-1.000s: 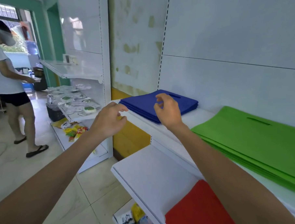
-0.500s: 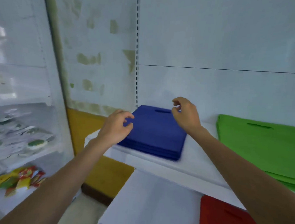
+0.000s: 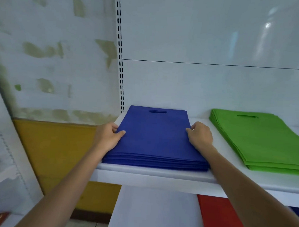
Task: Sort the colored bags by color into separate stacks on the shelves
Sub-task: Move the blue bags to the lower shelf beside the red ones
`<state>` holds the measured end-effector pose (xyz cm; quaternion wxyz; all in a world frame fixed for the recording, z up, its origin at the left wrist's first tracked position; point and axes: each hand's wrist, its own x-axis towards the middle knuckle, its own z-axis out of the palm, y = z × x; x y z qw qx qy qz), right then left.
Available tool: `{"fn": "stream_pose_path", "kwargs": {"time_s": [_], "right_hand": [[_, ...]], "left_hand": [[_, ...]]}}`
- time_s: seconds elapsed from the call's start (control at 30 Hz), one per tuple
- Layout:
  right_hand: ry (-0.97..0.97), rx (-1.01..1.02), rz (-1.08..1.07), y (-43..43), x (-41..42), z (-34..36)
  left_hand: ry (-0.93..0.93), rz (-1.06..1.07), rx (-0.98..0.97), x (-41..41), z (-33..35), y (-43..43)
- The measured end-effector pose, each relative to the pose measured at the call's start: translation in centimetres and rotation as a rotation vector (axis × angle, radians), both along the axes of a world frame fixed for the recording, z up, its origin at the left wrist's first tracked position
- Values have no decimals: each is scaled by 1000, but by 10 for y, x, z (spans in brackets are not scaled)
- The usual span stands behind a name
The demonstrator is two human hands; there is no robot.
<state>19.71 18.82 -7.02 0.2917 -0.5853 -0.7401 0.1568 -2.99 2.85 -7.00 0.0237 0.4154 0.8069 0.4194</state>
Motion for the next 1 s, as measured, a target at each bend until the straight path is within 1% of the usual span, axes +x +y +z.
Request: {"fn": "stream_pose_path", "kwargs": {"time_s": [0.1, 0.17, 0.37, 0.47, 0.53, 0.63, 0.73, 0.8, 0.9, 1.0], "right_hand": [[8, 30, -7, 1, -2, 1], [50, 39, 3, 1, -2, 0], [168, -33, 8, 0, 0, 4], [237, -33, 19, 1, 0, 1], [263, 87, 52, 0, 1, 0], [329, 280, 95, -8, 4, 6], [387, 401, 165, -16, 14, 25], [340, 504, 190, -20, 33, 39], [219, 669, 169, -22, 85, 51], [171, 698, 41, -23, 166, 53]], "left_hand": [[76, 8, 87, 0, 0, -2], [139, -1, 115, 2, 1, -4], [288, 14, 175, 3, 1, -6], [292, -17, 187, 5, 0, -6], [263, -32, 206, 7, 1, -6], [222, -59, 286, 8, 8, -8], [256, -98, 383, 16, 24, -14], [307, -124, 414, 30, 36, -15], [360, -209, 383, 68, 46, -5], [338, -330, 385, 132, 47, 14]]}}
